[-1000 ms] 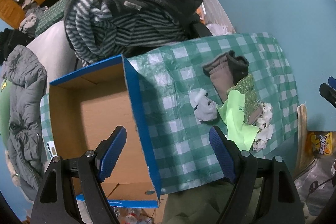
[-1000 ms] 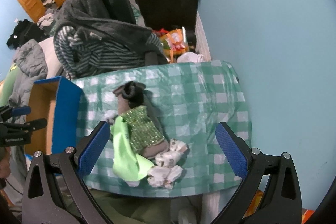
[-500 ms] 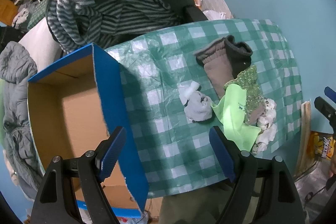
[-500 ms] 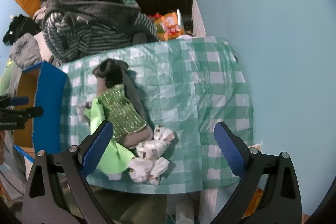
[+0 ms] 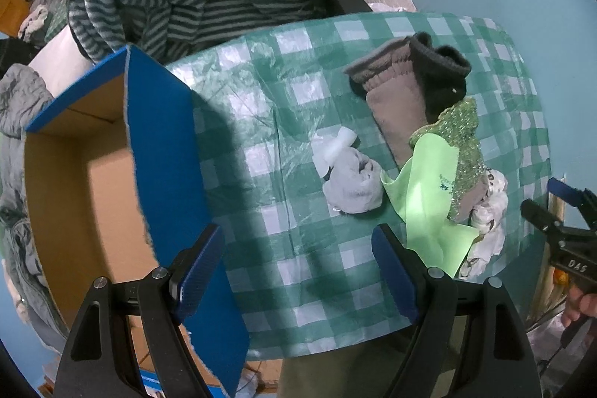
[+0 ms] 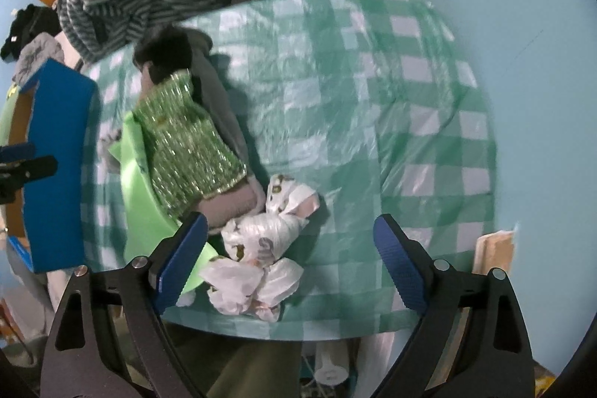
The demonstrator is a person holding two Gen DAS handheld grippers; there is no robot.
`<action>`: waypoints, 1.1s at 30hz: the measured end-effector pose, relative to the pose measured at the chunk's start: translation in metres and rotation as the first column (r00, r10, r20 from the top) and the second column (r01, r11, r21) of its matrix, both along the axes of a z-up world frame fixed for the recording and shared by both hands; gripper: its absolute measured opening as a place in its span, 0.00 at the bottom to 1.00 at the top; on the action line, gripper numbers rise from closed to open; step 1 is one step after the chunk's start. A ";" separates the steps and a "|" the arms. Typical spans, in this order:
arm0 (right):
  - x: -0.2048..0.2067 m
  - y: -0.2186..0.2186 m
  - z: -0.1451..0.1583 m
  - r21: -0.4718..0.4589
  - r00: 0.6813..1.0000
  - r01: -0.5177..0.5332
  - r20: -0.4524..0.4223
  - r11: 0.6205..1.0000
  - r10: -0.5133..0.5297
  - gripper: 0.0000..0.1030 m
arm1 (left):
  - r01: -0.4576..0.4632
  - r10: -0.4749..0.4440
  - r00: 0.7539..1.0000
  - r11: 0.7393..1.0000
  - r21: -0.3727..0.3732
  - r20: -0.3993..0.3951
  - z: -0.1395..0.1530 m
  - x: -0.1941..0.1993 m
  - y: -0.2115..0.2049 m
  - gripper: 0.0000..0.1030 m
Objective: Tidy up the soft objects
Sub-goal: 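Move the right tool toward the white plastic bag bundle while the left tool approaches the grey sock, then close the right tool on the white bag while the left tool grasps the grey sock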
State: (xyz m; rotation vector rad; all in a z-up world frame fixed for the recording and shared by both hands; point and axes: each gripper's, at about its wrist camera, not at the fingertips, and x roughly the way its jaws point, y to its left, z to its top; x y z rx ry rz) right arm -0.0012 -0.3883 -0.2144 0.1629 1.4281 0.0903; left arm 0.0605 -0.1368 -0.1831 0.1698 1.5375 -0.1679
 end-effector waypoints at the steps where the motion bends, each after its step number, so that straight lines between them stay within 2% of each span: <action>1: 0.000 0.000 -0.004 0.006 1.000 0.000 -0.007 1.000 0.000 0.87 | -0.004 0.004 1.000 1.000 -0.004 -0.003 -0.002 0.000 -0.001 0.80; 9: -0.002 0.000 -0.034 0.055 0.998 0.016 -0.066 0.998 -0.012 0.79 | -0.015 0.014 1.000 1.000 -0.004 -0.026 -0.019 0.001 -0.003 0.80; 12: -0.002 0.003 -0.045 0.064 0.996 0.000 -0.091 0.998 0.005 0.71 | -0.016 0.016 0.999 1.000 -0.004 -0.033 -0.022 0.001 -0.005 0.80; 16: -0.001 0.001 -0.048 0.122 0.996 0.001 -0.093 0.992 0.010 0.50 | -0.021 0.021 0.999 1.000 0.002 -0.037 -0.026 0.002 -0.005 0.80; 20: 0.003 -0.004 -0.045 0.114 0.996 -0.010 -0.083 0.993 0.019 0.46 | -0.023 0.023 0.999 1.000 0.005 -0.042 -0.029 0.004 -0.008 0.80; 28: 0.026 -0.020 -0.038 0.097 0.998 -0.001 -0.058 0.995 0.007 0.46 | -0.029 0.029 0.999 1.000 0.007 -0.041 -0.032 0.008 -0.011 0.80; 33: 0.046 -0.026 -0.039 0.047 0.999 -0.015 -0.040 0.999 0.017 0.46 | -0.033 0.033 0.998 0.999 0.012 -0.044 -0.034 0.012 -0.010 0.80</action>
